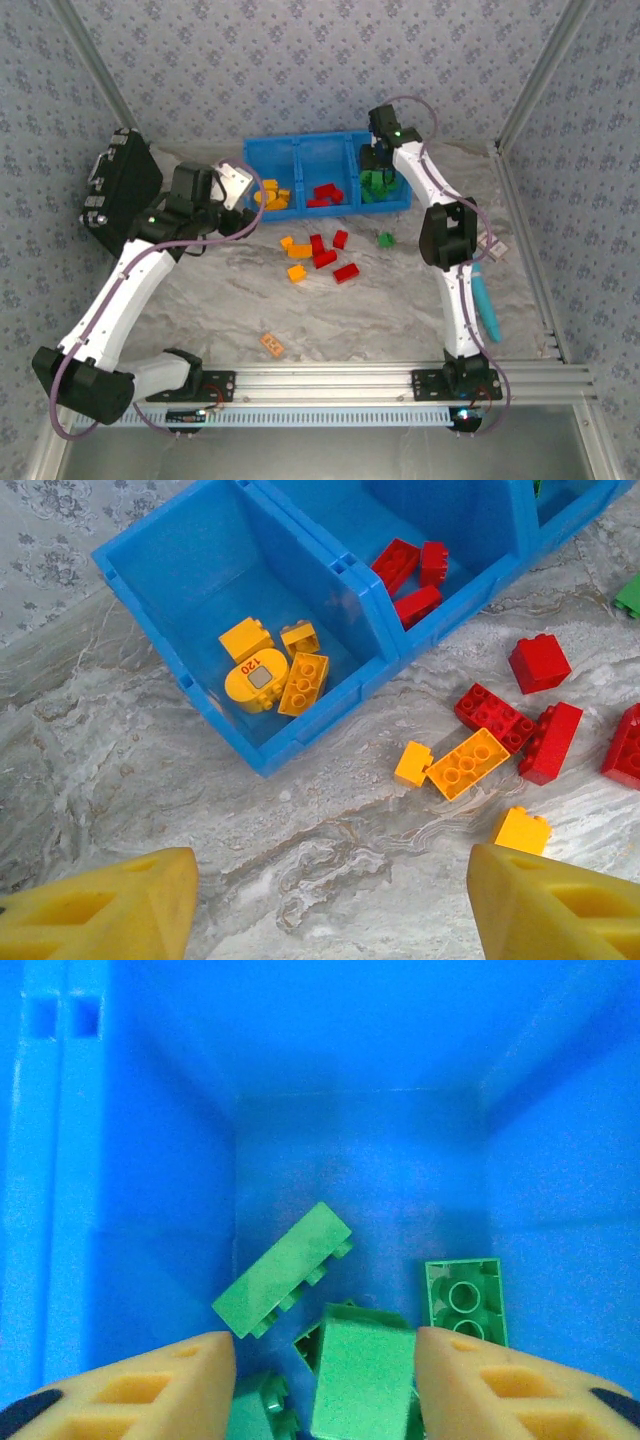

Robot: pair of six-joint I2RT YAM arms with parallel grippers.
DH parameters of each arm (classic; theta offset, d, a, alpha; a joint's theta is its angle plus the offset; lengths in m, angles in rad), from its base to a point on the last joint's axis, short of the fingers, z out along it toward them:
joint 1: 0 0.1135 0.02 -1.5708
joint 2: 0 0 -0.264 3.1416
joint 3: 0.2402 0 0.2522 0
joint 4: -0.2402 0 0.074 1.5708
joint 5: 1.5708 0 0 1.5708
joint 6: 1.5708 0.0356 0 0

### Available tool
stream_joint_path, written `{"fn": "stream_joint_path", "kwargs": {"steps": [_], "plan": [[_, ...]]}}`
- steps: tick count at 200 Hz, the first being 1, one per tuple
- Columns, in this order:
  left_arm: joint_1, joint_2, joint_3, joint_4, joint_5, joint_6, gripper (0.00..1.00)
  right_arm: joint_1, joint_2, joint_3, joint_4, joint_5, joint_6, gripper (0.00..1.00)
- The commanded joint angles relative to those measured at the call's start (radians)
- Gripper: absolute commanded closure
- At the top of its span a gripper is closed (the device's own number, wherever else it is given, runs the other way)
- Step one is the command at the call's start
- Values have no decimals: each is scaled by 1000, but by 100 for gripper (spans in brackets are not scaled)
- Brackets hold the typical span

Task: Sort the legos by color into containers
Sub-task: Place the lego in the container, then pick up the lego from the center of the table.

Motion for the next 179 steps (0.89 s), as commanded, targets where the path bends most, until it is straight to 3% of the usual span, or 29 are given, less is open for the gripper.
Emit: {"fn": "stream_joint_path", "kwargs": {"steps": [1,33,91,119,179], "plan": [[-10,-24,12,13,3,20,27,-1,-78,-72,2,4,11,47],[-19,-33,21,13,-5,24,26,22,-249,-270,42,26,-7,45],[-38,-45,12,14,9,17,23,65,-564,-697,107,20,28,33],[-43,-54,10,35,19,4,22,66,-612,-860,172,-10,17,31],[-57,-63,-6,46,12,12,20,78,-621,-1022,249,-30,66,30]]}}
